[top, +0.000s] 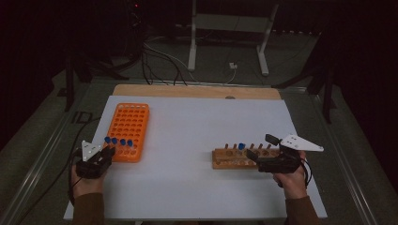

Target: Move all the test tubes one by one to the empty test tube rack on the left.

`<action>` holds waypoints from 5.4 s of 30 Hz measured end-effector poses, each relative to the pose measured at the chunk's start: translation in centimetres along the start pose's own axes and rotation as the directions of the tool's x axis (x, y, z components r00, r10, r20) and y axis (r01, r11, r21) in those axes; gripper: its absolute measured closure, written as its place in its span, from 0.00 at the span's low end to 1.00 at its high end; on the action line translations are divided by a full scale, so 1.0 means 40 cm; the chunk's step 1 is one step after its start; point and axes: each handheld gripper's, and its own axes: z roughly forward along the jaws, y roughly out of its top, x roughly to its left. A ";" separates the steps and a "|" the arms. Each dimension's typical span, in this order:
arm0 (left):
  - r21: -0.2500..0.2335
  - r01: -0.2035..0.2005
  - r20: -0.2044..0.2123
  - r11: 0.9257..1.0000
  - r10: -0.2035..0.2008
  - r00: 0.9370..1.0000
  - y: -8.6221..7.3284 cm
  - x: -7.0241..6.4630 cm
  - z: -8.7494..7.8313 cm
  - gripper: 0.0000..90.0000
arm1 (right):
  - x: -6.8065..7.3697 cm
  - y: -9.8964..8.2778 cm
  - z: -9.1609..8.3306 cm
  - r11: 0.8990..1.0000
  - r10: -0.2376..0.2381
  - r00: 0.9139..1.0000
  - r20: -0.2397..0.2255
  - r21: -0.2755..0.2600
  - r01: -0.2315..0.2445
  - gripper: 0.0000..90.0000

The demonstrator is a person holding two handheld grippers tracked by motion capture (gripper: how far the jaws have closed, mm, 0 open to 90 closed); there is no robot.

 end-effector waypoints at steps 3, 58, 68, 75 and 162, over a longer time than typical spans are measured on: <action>0.020 -0.005 -0.007 1.000 0.006 1.000 0.000 -0.003 0.006 0.87 | 0.001 0.000 -0.001 1.000 0.000 1.000 -0.002 0.000 0.000 0.02; -0.226 0.005 0.263 0.974 0.056 0.963 0.072 -0.186 -0.080 0.01 | 0.030 -0.064 0.130 0.983 -0.065 0.998 0.003 0.173 0.064 0.81; -0.208 -0.018 0.318 0.978 0.085 0.944 0.089 -0.237 -0.063 0.01 | 0.038 -0.067 0.127 0.981 -0.084 0.996 0.010 0.174 0.081 0.86; -0.192 -0.038 0.357 0.981 0.106 0.928 0.095 -0.267 -0.049 0.01 | 0.043 -0.039 0.098 0.990 -0.088 0.996 0.028 0.111 0.084 0.86; -0.255 -0.114 0.466 0.960 0.226 0.855 0.182 -0.428 -0.013 0.86 | 0.010 -0.004 0.045 0.998 -0.019 1.000 0.025 0.056 0.017 0.01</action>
